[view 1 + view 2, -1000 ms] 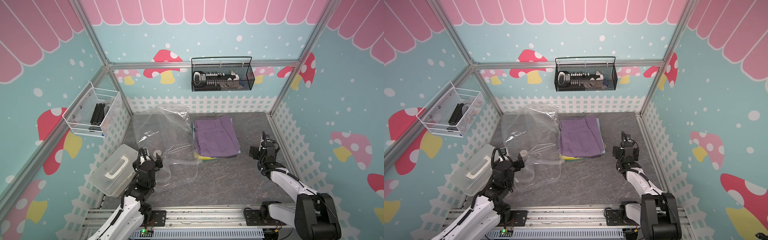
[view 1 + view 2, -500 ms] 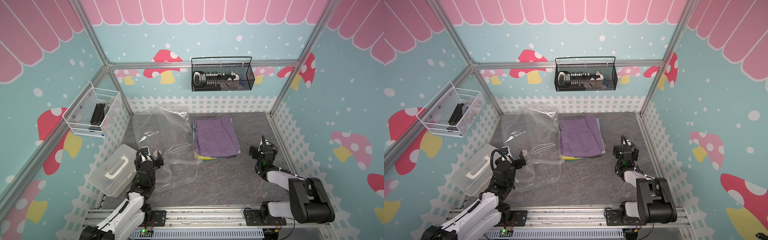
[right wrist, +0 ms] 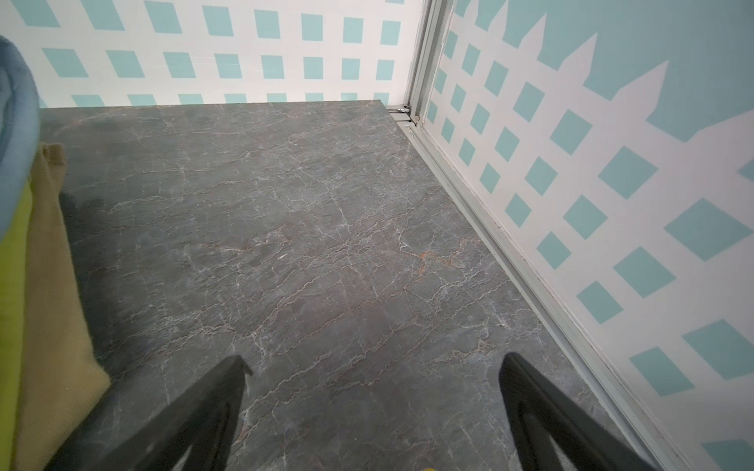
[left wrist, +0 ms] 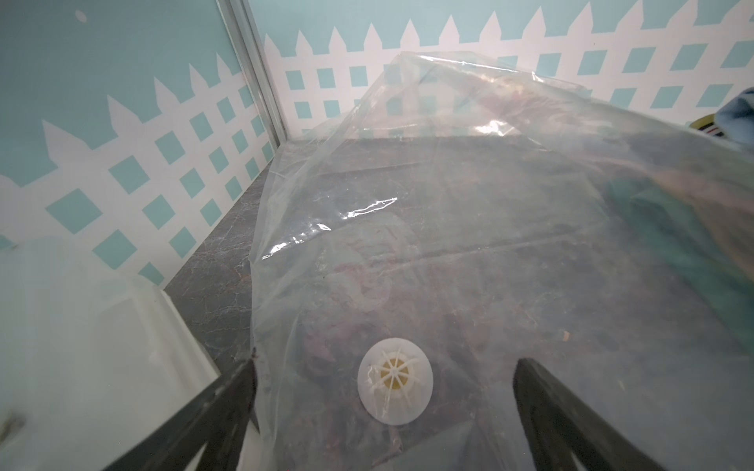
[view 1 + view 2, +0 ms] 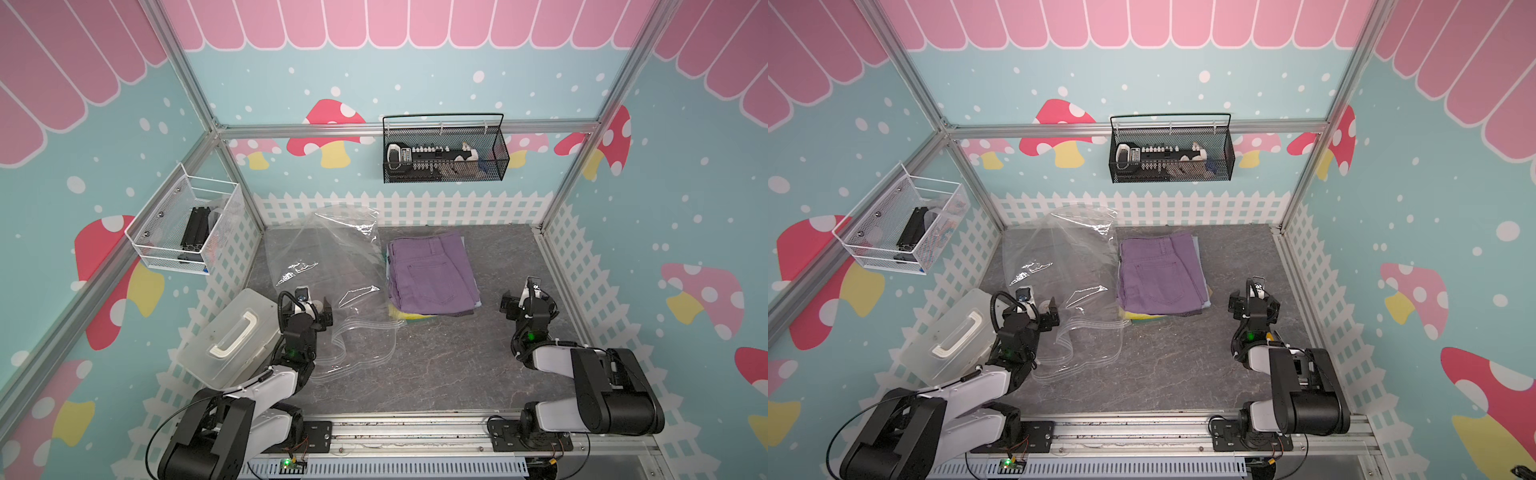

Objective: Take the trousers out of the vacuum bag
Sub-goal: Reset both arms

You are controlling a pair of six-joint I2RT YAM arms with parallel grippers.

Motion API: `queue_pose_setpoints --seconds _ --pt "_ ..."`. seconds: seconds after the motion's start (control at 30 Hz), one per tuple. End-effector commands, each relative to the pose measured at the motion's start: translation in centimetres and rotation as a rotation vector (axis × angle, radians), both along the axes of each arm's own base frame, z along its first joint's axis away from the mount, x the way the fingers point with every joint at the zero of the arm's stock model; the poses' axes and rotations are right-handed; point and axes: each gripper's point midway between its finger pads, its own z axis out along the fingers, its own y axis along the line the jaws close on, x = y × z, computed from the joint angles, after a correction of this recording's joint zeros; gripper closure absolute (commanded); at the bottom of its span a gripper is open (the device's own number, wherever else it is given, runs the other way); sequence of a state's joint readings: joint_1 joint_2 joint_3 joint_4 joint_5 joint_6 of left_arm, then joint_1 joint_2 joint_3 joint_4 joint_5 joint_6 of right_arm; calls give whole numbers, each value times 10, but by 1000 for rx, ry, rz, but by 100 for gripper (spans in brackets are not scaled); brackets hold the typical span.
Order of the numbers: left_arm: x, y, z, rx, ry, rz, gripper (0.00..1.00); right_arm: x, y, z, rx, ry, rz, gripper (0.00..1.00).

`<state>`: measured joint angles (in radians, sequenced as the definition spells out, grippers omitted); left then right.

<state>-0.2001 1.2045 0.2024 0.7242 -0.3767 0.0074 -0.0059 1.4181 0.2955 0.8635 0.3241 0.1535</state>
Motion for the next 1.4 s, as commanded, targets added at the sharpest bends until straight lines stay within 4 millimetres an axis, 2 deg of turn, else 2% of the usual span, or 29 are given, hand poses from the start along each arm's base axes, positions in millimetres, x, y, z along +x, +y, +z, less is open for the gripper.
queue_pose_setpoints --seconds 0.0,0.17,0.33,0.53,0.6,1.2,1.37 --pt "22 -5 31 7 -124 -37 1 7 7 10 -20 -61 50 1" --pt "42 -2 21 -8 -95 -41 1 8 8 5 -24 -77 59 1" --pt "46 8 8 -70 -118 -57 1 9 8 4 -25 -69 59 1" --pt "63 4 -5 -79 -20 -96 1 10 9 3 -28 -54 61 1" --pt "67 14 -9 -132 18 -81 1 11 9 3 -29 -55 61 1" --pt "67 15 -8 -139 10 -85 1 13 8 2 -32 -44 56 1" --pt "67 15 -8 -139 8 -85 1 17 14 1 -47 -22 76 1"
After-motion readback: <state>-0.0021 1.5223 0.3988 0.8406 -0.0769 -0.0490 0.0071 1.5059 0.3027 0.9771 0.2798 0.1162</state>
